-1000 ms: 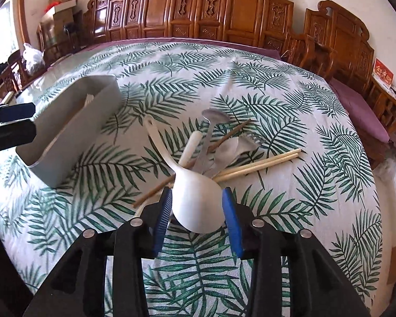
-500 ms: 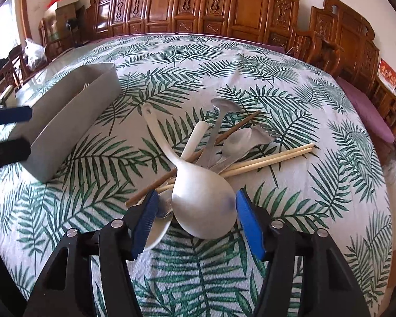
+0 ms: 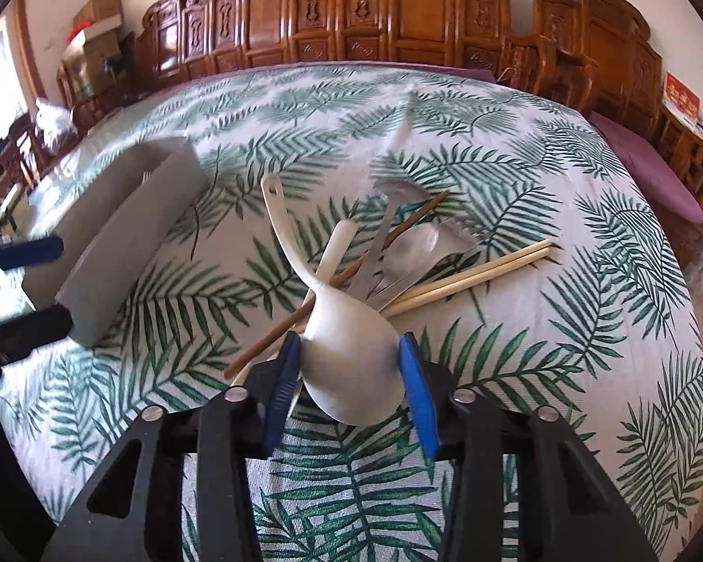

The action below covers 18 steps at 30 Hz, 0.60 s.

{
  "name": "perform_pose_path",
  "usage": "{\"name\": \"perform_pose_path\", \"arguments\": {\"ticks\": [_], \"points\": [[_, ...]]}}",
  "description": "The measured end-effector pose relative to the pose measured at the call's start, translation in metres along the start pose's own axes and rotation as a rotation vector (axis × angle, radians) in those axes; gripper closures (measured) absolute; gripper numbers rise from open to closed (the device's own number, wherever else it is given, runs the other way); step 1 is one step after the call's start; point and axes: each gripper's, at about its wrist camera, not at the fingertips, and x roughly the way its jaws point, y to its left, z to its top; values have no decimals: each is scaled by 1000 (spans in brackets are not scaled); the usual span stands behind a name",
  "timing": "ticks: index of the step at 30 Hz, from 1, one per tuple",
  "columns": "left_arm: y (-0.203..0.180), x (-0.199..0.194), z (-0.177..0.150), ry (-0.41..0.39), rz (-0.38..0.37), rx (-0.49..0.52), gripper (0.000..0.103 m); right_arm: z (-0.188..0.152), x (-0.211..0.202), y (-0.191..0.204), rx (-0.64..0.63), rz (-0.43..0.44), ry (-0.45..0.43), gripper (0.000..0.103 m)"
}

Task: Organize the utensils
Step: 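Reach the right gripper to the pile and grasp a white plastic spoon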

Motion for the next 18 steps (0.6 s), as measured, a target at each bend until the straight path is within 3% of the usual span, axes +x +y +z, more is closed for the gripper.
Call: {"name": "perform_pose_path", "arguments": {"ticks": [18], "points": [[-16, 8, -5, 16, 5, 29, 23, 21, -8, -39, 51, -84, -55, 86]]}}
